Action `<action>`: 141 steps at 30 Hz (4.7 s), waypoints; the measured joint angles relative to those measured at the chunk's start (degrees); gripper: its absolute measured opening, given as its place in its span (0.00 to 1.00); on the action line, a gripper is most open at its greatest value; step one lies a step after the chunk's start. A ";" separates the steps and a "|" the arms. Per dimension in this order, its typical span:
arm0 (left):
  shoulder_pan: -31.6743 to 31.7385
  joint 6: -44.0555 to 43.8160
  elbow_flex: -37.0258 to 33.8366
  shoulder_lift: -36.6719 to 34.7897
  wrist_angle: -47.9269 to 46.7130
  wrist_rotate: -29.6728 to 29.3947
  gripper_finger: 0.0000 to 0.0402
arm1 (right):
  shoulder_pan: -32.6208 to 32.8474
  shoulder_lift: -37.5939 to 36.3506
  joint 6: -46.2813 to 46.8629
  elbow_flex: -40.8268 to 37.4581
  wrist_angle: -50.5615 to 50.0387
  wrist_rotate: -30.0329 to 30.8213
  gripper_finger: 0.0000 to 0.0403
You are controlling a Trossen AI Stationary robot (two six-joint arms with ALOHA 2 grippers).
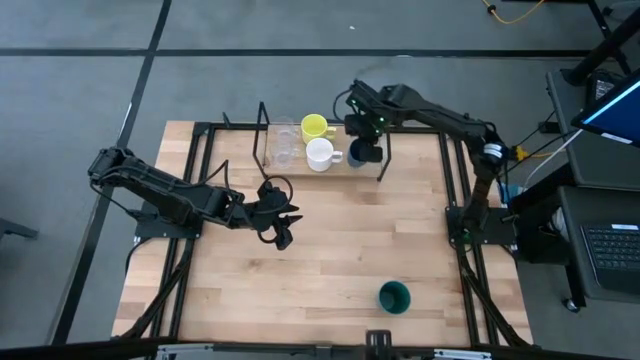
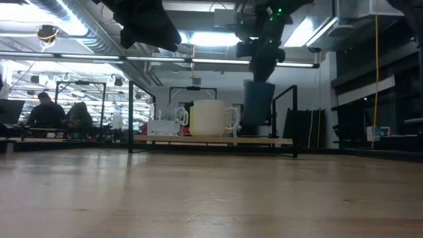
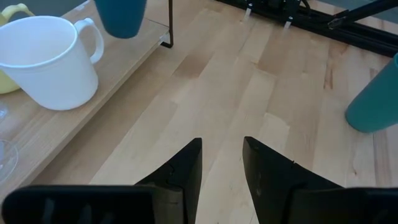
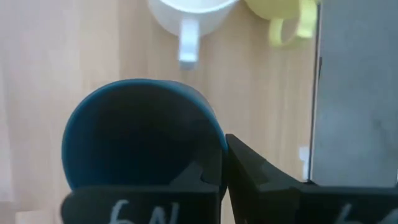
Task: Stack small to large cups/mugs on shelf
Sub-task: Put the dark blue cup on the shelf, then put the green cup on the shelf
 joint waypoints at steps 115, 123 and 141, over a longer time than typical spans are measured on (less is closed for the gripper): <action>0.00 -0.02 0.00 0.00 0.28 -0.44 0.27 | 69.24 -23.32 75.97 -31.14 8.40 6.10 0.61; 0.00 -0.02 0.00 0.00 0.28 -0.47 0.27 | 69.22 -20.18 72.34 -31.08 10.12 7.24 0.61; 0.00 0.00 0.00 0.00 0.26 -0.46 0.27 | 69.19 -10.74 67.64 -31.03 11.45 7.11 0.61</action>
